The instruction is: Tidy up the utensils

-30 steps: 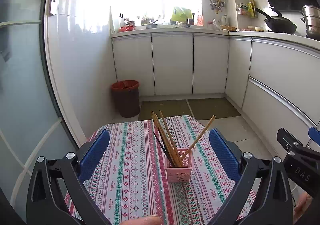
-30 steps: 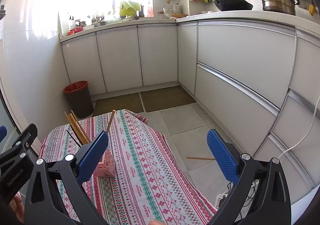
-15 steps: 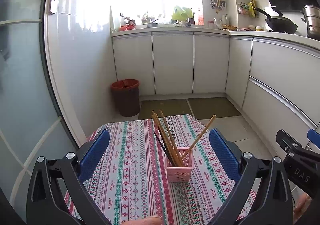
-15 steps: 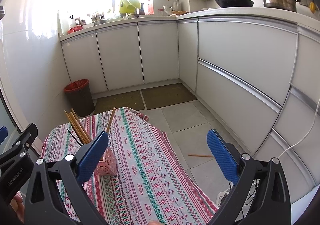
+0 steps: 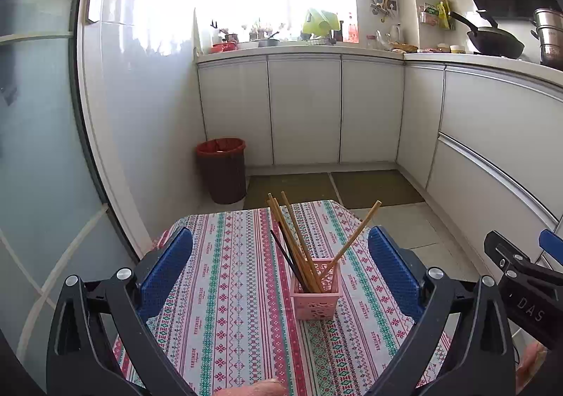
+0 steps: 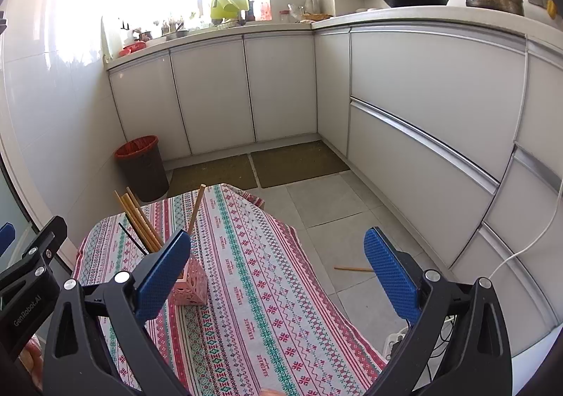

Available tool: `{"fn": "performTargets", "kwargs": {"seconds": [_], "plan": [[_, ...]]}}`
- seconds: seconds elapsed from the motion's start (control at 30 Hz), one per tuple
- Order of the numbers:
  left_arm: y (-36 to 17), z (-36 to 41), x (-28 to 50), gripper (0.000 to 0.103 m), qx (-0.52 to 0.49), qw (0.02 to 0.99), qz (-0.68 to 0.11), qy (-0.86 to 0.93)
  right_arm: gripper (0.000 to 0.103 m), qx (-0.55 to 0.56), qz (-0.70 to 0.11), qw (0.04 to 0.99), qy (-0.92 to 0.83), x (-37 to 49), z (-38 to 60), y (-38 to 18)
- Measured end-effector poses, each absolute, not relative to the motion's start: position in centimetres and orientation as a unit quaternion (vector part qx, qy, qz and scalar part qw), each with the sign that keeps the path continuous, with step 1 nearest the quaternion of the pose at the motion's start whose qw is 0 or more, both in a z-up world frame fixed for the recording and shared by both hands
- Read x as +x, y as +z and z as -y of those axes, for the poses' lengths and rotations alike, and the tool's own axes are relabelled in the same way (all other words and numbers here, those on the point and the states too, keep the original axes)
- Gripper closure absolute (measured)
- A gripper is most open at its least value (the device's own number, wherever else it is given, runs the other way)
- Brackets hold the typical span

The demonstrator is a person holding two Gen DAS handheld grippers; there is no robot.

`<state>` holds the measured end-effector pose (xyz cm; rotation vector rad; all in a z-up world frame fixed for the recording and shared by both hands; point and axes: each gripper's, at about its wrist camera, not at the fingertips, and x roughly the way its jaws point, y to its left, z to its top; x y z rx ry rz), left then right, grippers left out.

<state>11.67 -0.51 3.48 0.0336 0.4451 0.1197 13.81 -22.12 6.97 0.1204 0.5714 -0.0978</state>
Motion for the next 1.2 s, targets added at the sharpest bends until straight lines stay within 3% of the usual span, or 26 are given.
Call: {"fn": "performTargets", "kwargs": {"seconds": [1.2], "plan": [[3.05,0.18,12.06,0.007,0.018,0.971,-0.231,0.062,0.007,0.057,-0.291,0.954,-0.045,13.9,21.98,6.6]]}}
